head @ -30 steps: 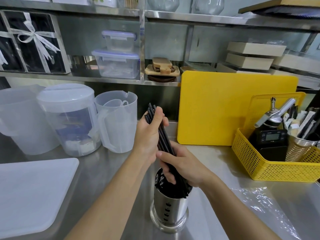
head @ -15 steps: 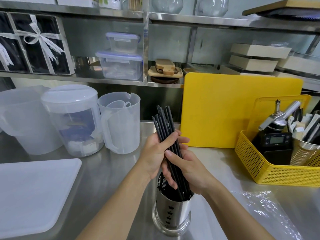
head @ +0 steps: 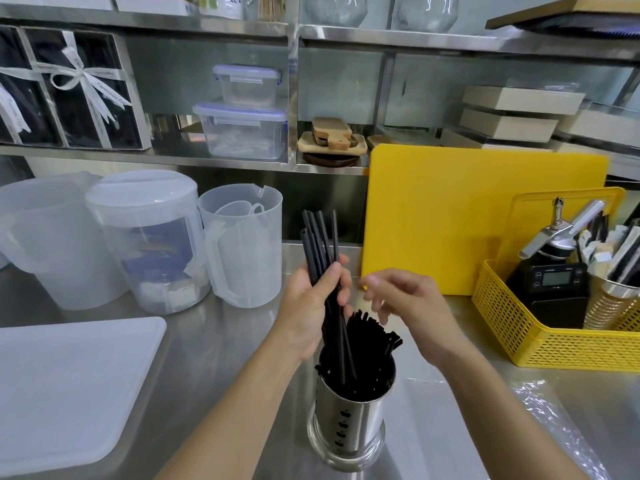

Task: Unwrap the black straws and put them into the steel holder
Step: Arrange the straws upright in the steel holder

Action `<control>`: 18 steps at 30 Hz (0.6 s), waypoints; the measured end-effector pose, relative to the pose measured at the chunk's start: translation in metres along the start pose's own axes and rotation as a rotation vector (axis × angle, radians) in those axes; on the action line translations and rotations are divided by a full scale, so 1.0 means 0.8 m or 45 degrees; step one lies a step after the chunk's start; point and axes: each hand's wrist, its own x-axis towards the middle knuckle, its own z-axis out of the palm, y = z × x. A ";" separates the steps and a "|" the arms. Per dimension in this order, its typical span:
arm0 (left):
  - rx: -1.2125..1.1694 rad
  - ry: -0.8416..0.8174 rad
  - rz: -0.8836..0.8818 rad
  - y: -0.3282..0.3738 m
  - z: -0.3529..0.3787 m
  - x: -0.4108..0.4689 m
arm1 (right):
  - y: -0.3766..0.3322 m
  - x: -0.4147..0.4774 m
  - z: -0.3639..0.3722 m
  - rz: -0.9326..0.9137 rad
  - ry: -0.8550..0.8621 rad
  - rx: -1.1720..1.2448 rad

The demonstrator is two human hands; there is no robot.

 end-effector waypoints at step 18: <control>0.042 -0.220 -0.185 0.009 0.013 -0.011 | -0.041 0.018 0.021 -0.005 0.144 0.318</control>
